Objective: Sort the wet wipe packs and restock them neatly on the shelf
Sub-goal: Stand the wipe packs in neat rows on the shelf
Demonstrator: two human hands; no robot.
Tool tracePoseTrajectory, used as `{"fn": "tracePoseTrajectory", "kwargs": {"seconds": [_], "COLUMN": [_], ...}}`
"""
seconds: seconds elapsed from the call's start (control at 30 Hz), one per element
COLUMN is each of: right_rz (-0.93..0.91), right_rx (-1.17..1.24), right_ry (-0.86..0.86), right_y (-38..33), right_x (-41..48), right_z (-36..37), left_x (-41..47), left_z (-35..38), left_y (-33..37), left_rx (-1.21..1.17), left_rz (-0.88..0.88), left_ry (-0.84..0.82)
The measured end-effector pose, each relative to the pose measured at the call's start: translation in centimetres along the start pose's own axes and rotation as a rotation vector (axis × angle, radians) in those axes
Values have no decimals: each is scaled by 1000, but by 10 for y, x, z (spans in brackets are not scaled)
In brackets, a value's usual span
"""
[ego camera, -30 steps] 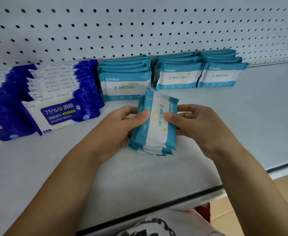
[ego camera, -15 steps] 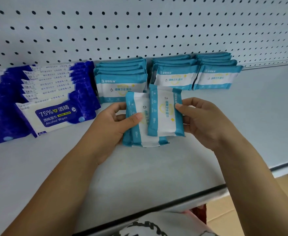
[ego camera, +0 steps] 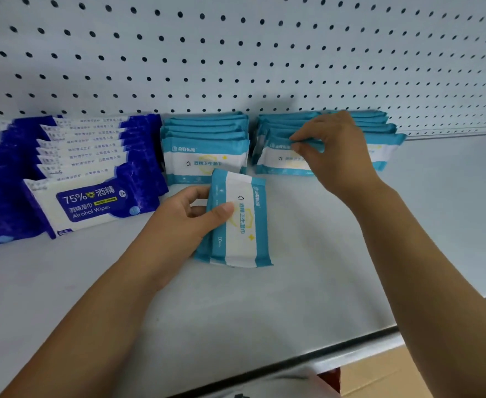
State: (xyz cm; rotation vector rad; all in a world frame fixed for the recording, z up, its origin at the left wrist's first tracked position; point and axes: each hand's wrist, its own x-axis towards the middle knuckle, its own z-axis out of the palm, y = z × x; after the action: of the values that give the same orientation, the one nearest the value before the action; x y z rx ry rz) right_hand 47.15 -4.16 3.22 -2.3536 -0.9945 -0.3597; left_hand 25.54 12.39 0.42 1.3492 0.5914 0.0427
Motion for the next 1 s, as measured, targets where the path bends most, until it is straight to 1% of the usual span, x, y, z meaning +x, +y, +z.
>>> {"fn": "tracePoseTrajectory", "kwargs": {"seconds": [0.1, 0.23, 0.3, 0.37, 0.47, 0.53, 0.6, 0.73, 0.8, 0.93, 1.0], "right_rz": [-23, 6, 66, 214, 434, 504, 536, 605, 642, 703, 717], "right_rx": [-24, -109, 3, 206, 472, 575, 633, 770, 799, 759, 680], "right_ry": [124, 195, 204, 136, -118, -255, -317, -274, -252, -100, -9], "right_y": [7, 2, -10, -30, -58, -69, -73, -66, -56, -21, 3], "right_x": [0, -9, -25, -46, -75, -90, -101, -112, -113, -110, -103], "right_z": [11, 16, 12, 5, -3, -8, -11, -18, -22, -33, -40], "left_x": [-2, -2, -2, -2, -3, -6, -10, -16, -14, -2, 4], "left_z": [-2, -5, -4, -2, 4, 12, 20, 39, 45, 53, 58], "left_y": [2, 5, 5, 5, 5, 3, 0, 1, 4, 4, 4], "left_rx": [-40, -124, -147, -157, -147, -139, -108, -59, -20, 23, 3], "left_rz": [8, 30, 40, 49, 72, 97, 120, 140, 147, 155, 129], "left_ry": [-25, -28, -29, -31, -47, -46, -38, -34, -12, 63, 80]}}
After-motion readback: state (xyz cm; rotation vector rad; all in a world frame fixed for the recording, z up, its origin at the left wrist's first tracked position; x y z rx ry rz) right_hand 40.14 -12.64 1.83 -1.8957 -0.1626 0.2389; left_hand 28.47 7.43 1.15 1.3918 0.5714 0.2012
